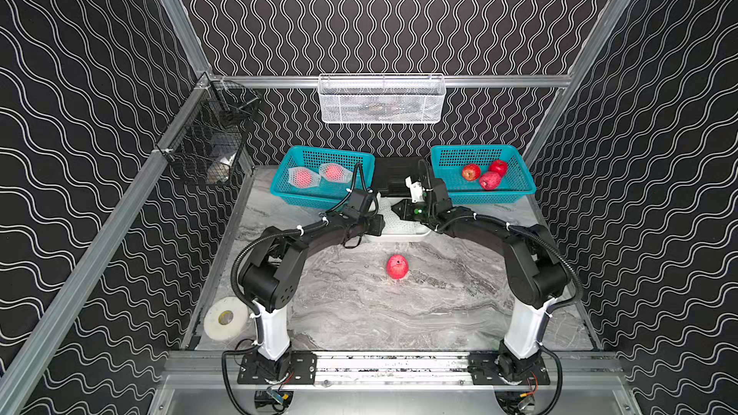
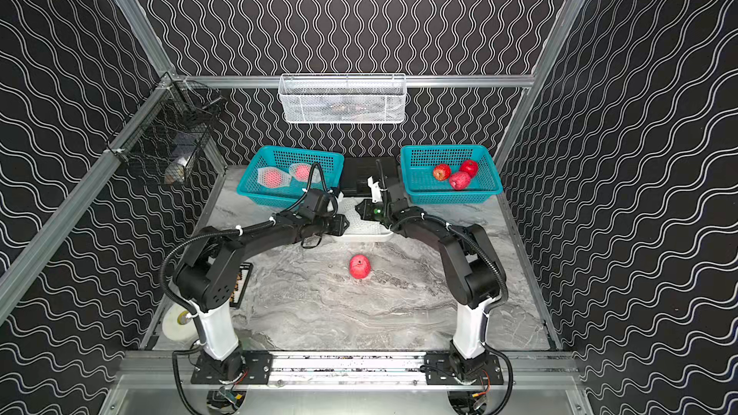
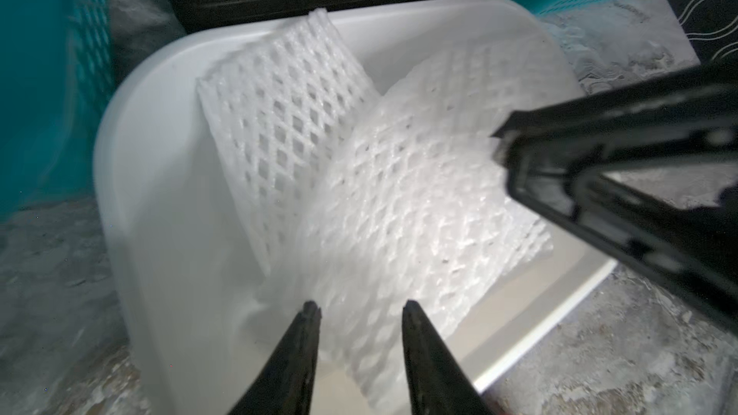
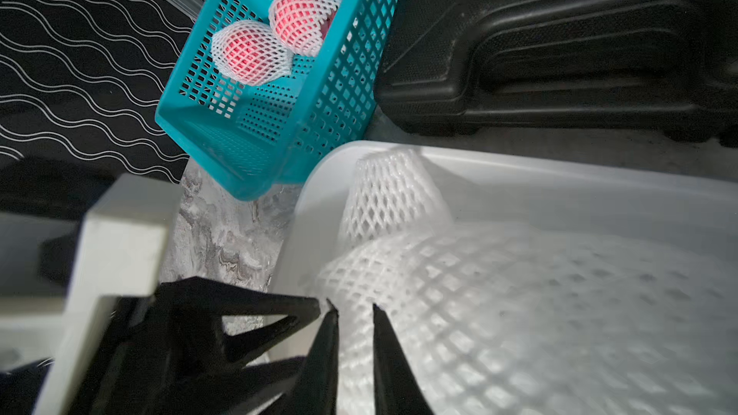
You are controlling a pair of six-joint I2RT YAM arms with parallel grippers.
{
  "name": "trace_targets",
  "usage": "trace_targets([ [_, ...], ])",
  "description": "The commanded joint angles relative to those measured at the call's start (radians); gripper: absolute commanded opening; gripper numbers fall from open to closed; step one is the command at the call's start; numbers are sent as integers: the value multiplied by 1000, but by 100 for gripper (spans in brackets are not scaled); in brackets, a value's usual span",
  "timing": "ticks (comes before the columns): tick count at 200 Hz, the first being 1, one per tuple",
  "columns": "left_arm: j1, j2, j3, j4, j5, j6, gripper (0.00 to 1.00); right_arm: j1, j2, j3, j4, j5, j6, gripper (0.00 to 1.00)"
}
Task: Remove foam nets from apples
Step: Place the foam net into the storage box, then pick up the apple from the center of the board.
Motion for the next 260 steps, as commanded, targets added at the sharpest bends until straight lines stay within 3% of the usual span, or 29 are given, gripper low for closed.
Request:
trace_targets([
  [1,1,22,14,5,-19,28,39,-1,-60,-30,54,-54,19,21],
  [23,0,30,11,11,-7,27,39,-1,-171,-97,90,-116,-1,24],
  [90,0,-36,-24,45,23,7,44,1,-550,-573,317,-342,-33,38],
  [112,0,-83,-31,51,21,-2,50,5,-631,-667,338,-337,-37,56],
  [136,0,-161,-42,40,10,-6,57,10,-620,-690,299,-297,-41,60],
  [167,-1,-285,-88,22,-24,-13,77,24,-581,-675,246,-250,-69,75],
  [201,-13,-430,-203,11,-43,-26,92,84,-512,-610,141,-129,-122,86],
  [230,-54,-566,-358,24,-52,-36,97,157,-472,-568,58,-2,-178,90],
  [260,-97,-721,-510,-4,-64,-54,99,165,-430,-568,63,32,-180,94],
])
